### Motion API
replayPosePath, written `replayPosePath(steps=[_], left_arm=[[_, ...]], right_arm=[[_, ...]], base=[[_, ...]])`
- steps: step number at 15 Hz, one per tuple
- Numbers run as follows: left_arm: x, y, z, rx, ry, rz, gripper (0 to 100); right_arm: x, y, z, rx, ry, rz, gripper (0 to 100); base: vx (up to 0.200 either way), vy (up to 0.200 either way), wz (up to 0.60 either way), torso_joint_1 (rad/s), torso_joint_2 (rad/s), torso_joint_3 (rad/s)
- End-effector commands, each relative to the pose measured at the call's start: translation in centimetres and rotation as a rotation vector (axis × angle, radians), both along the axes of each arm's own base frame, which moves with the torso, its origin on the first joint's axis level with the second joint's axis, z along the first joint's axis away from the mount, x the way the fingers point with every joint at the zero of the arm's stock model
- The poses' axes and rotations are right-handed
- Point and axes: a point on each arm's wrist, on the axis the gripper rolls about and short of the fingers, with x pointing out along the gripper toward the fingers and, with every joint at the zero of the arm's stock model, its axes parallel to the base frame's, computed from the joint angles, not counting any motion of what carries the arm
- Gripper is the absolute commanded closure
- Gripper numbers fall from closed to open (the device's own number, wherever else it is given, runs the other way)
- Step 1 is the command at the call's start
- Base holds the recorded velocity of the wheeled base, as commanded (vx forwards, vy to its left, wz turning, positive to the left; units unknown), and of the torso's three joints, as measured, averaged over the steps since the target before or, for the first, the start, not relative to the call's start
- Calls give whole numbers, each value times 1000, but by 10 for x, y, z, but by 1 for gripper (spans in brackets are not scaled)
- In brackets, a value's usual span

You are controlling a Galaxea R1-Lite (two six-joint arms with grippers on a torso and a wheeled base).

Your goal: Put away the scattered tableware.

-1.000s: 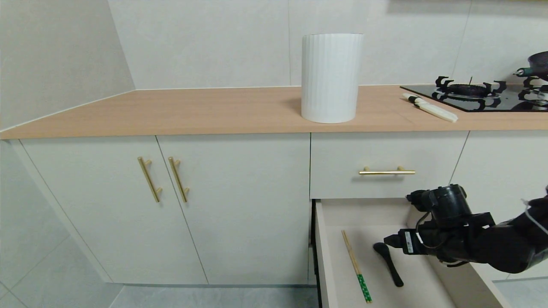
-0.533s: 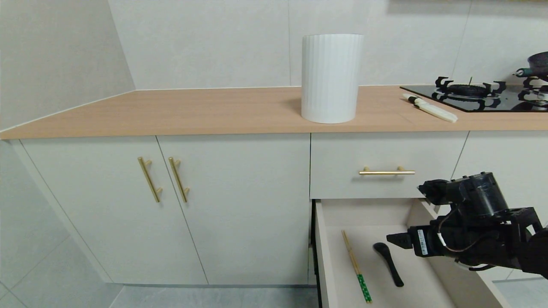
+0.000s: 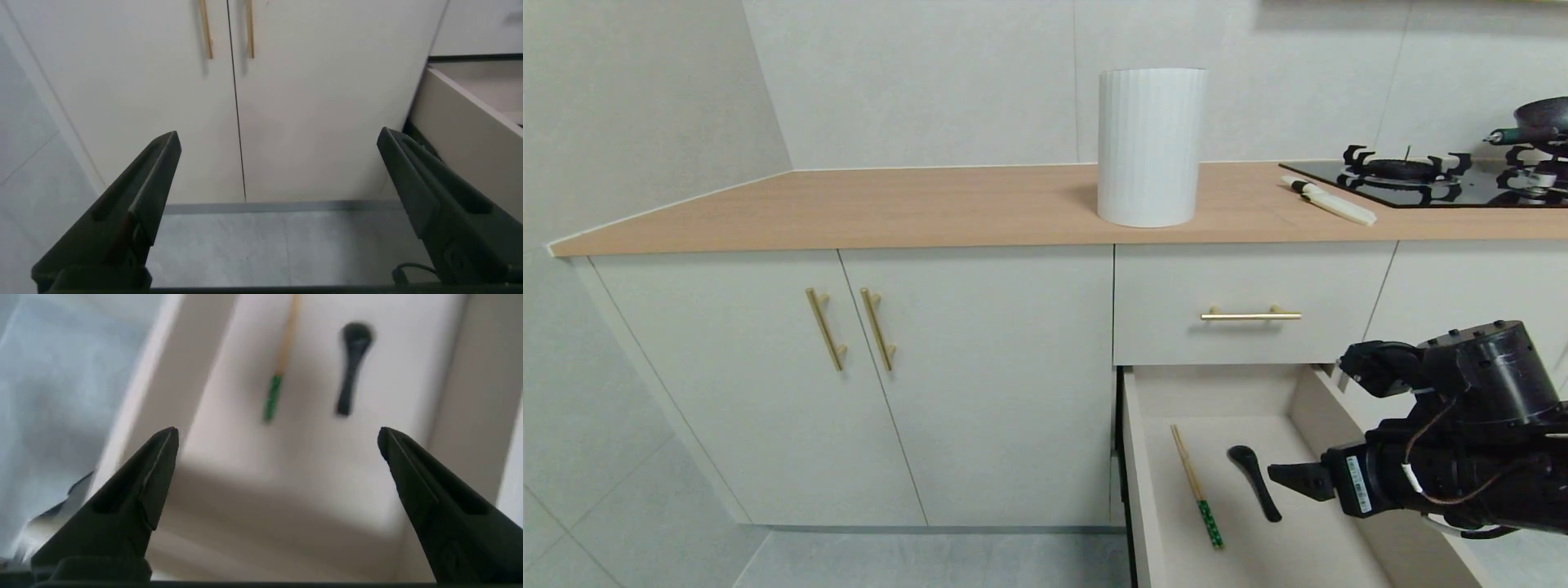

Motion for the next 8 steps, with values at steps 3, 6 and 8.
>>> replayPosePath(steps=[3,6,8], left_arm=[[0,0,0,0,0,0,0],[0,0,0,0,0,0,0],[0,0,0,1,0,0,0]], right_arm=[[-5,1,1,-21,9,27,0],[-10,5,-2,-39,36,60,0],[-16,9,-5,-39,89,124,0]], base=[[-200,0,0,4,4,1],[-200,0,0,1,4,5],[-100,0,0,-1,1,1]])
